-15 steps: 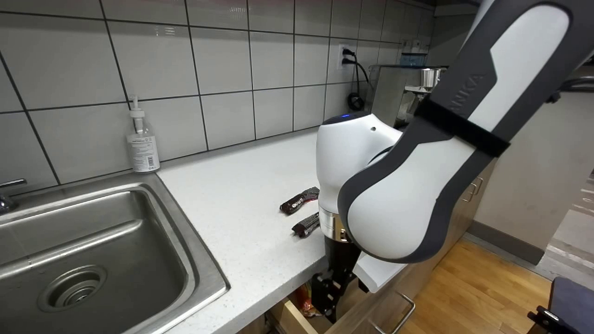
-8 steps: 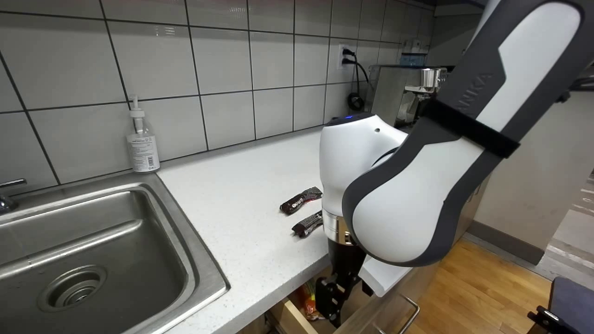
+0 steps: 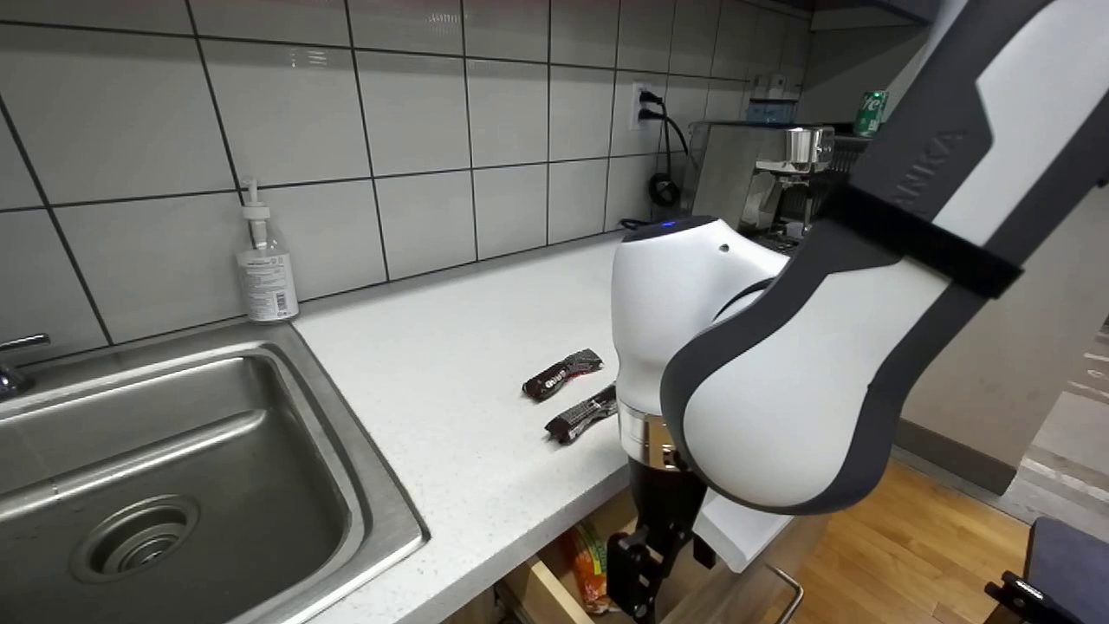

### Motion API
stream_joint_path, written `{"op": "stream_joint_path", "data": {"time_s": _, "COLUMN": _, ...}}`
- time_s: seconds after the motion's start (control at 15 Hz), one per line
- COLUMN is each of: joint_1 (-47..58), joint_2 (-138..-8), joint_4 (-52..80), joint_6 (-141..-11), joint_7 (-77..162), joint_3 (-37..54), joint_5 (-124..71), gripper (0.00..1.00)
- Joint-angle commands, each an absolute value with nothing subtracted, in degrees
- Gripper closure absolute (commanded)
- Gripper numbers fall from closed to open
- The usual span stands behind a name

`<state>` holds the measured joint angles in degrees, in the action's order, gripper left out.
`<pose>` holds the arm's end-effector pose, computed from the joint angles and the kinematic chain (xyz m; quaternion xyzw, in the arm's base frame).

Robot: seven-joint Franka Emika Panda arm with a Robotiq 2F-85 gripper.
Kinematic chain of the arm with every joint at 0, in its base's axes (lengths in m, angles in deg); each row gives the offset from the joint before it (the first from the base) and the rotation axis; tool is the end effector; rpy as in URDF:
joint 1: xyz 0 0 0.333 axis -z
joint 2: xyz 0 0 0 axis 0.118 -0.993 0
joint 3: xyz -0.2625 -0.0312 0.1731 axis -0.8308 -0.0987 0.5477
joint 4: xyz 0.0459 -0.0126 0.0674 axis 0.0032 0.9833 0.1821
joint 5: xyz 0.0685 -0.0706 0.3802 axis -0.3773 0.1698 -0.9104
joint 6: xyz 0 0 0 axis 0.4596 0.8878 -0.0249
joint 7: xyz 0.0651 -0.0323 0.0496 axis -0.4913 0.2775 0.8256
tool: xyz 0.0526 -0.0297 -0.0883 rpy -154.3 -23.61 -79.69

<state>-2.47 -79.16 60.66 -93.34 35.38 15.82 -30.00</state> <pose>0.4555 0.1031 0.1368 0.9966 0.0002 -0.0818 0.0050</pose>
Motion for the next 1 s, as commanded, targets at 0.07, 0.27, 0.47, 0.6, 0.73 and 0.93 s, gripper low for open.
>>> {"op": "stream_joint_path", "data": {"time_s": 0.07, "joint_1": -2.02, "joint_2": -74.73, "joint_4": 65.77, "joint_6": -92.74, "joint_7": 35.94, "joint_3": 16.37, "joint_5": -30.84, "gripper": 0.0}}
{"op": "stream_joint_path", "data": {"time_s": 0.27, "joint_1": -1.88, "joint_2": -73.06, "joint_4": 67.92, "joint_6": -92.95, "joint_7": 35.82, "joint_3": 16.45, "joint_5": -31.08, "gripper": 0.0}}
{"op": "stream_joint_path", "data": {"time_s": 0.47, "joint_1": -1.71, "joint_2": -71.34, "joint_4": 70.13, "joint_6": -92.69, "joint_7": 35.94, "joint_3": 16.5, "joint_5": -31.17, "gripper": 0.0}}
{"op": "stream_joint_path", "data": {"time_s": 0.6, "joint_1": -1.56, "joint_2": -70.33, "joint_4": 71.44, "joint_6": -92.6, "joint_7": 35.97, "joint_3": 16.61, "joint_5": -31.51, "gripper": 0.0}}
{"op": "stream_joint_path", "data": {"time_s": 0.73, "joint_1": -1.36, "joint_2": -69.24, "joint_4": 72.81, "joint_6": -92.4, "joint_7": 36.18, "joint_3": 16.76, "joint_5": -31.9, "gripper": 0.0}}
{"op": "stream_joint_path", "data": {"time_s": 0.93, "joint_1": -1.19, "joint_2": -67.87, "joint_4": 74.34, "joint_6": -92.05, "joint_7": 36.41, "joint_3": 16.89, "joint_5": -32.37, "gripper": 0.0}}
